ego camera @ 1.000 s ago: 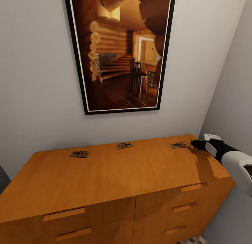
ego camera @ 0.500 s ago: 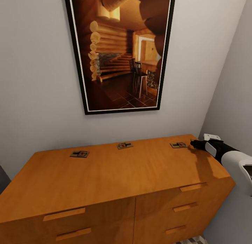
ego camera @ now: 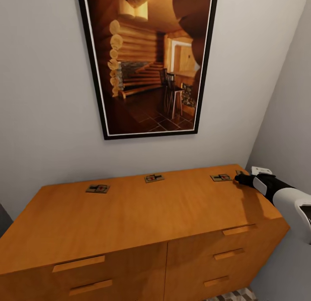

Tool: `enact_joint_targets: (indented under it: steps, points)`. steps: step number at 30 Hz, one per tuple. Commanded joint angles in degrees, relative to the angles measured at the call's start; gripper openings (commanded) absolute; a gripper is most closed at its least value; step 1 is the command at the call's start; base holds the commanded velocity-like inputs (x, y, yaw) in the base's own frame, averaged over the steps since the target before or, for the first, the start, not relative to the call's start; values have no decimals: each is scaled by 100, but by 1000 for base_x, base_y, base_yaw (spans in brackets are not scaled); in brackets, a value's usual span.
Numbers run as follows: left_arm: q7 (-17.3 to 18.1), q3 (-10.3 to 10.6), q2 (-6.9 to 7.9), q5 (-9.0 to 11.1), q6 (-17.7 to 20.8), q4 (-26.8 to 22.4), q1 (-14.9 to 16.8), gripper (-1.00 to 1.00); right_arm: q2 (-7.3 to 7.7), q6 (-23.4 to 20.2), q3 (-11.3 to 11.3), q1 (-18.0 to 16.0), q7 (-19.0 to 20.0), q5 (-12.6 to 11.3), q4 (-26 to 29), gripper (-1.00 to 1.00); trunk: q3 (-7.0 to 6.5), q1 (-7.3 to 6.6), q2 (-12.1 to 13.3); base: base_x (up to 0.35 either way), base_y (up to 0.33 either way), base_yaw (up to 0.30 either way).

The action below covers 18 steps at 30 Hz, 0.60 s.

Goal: Take the four mousetraps from the cabinet in the bathroom and place them on the bathroom floor. Make sure all four end up on the same floor surface, and ensure that at least two of them are either under or directly next to the same bathroom sink.

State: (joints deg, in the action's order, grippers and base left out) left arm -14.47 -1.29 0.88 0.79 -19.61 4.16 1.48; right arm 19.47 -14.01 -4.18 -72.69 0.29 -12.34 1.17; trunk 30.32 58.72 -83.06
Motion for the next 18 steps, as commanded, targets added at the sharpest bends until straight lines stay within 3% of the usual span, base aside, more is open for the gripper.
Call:
enact_joint_targets:
  steps: [1, 18]
  points:
    - [-3, -11, 0, 6, -44, 24, 10, 100, 3, -31, -100, 6, 6, -58, -4, 100, 16, 0, -2, 0, 0, 0]
    - [-3, -11, 0, 4, -46, 24, 10, 100, 4, -31, -99, 15, 6, -58, -3, 100, 113, 0, -2, 0, 0, 0]
